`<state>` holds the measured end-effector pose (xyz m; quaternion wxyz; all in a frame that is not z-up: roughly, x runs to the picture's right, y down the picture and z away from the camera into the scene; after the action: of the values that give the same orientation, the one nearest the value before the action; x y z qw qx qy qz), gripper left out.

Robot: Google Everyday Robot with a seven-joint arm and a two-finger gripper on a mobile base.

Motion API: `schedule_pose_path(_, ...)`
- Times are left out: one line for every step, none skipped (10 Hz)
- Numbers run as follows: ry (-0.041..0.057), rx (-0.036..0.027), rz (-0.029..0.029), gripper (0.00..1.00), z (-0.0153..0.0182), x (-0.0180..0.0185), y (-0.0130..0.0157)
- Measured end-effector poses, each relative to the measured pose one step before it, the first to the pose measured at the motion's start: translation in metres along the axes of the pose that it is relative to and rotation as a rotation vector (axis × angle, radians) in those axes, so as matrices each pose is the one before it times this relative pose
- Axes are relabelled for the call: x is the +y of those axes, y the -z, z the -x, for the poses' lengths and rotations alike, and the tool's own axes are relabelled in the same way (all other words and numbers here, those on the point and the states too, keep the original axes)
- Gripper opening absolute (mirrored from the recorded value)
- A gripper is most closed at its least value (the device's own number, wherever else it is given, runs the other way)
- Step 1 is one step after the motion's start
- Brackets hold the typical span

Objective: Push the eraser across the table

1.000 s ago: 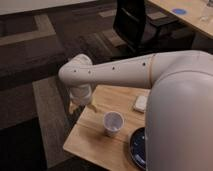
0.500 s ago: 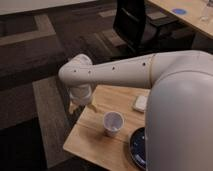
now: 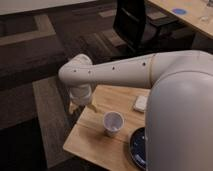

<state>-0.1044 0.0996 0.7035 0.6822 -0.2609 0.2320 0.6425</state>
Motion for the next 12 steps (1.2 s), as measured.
schedule_pose_path(-0.00312, -0.00117, -0.00046, 0.65, -0.00010, -0.00187, 0.00063)
schedule_pose_path(-0.01972, -0.00440, -0.00018, 0.65, 0.00024, -0.00769, 0.00274)
schedule_pose_path(-0.02487, -0.00868, -0.00050, 0.65, 0.00183, -0.01098, 0.00336)
schedule_pose_path(-0.03400, -0.02044, 0.00773, 0.65, 0.00330, -0.01474, 0.00815)
schedule_pose_path(-0.00879, -0.01960, 0.00951, 0.65, 0.00383, -0.00761, 0.00828)
schedule_pose_path(0.00433, -0.02690, 0.00253, 0.65, 0.00588, -0.00755, 0.01087)
schedule_pose_path(0.02216, -0.02399, -0.00936, 0.65, 0.00680, -0.00544, 0.00938)
schedule_pose_path(0.01680, -0.00156, -0.01153, 0.65, 0.00149, -0.00395, 0.00397)
schedule_pose_path(0.02131, 0.00737, -0.01450, 0.65, 0.00386, -0.01537, 0.00588)
schedule_pose_path(-0.00405, 0.01220, 0.00104, 0.65, 0.00318, -0.01739, 0.00221)
schedule_pose_path(-0.02087, 0.00517, 0.01008, 0.65, 0.00535, -0.02742, 0.00502)
schedule_pose_path(-0.01323, 0.00357, 0.00516, 0.65, 0.00205, -0.01870, 0.00395)
